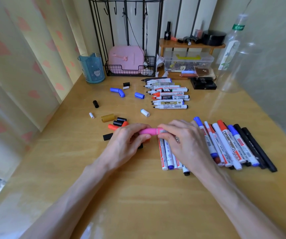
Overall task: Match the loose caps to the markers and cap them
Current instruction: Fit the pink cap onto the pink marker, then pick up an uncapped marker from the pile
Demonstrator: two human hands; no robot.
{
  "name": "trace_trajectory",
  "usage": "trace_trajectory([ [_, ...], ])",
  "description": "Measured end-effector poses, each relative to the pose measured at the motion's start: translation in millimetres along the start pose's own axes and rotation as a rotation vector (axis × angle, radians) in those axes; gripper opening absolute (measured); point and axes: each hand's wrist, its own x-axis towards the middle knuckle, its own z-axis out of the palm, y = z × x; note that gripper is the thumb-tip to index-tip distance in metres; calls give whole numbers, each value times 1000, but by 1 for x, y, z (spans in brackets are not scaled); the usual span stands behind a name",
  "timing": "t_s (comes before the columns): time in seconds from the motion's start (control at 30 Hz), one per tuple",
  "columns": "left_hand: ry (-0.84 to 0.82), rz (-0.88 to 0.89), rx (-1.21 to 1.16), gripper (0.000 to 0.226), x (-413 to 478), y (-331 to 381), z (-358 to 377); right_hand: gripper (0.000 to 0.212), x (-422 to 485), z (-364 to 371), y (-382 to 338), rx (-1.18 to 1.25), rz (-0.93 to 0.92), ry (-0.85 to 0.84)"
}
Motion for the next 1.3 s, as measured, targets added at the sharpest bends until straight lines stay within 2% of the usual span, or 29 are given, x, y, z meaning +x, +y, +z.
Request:
trace_trajectory([
  [0.7, 81, -124, -44, 27, 5, -7, -1, 22, 5, -12, 2, -35, 58, -37],
  [1.07, 76, -101, -28, 22, 9, -5, 9, 21, 5, -14, 1, -21, 63, -110],
  [1.3, 54, -56, -30, 35, 13, -3, 13, 24, 6, -20, -4, 16, 105, -116],
])
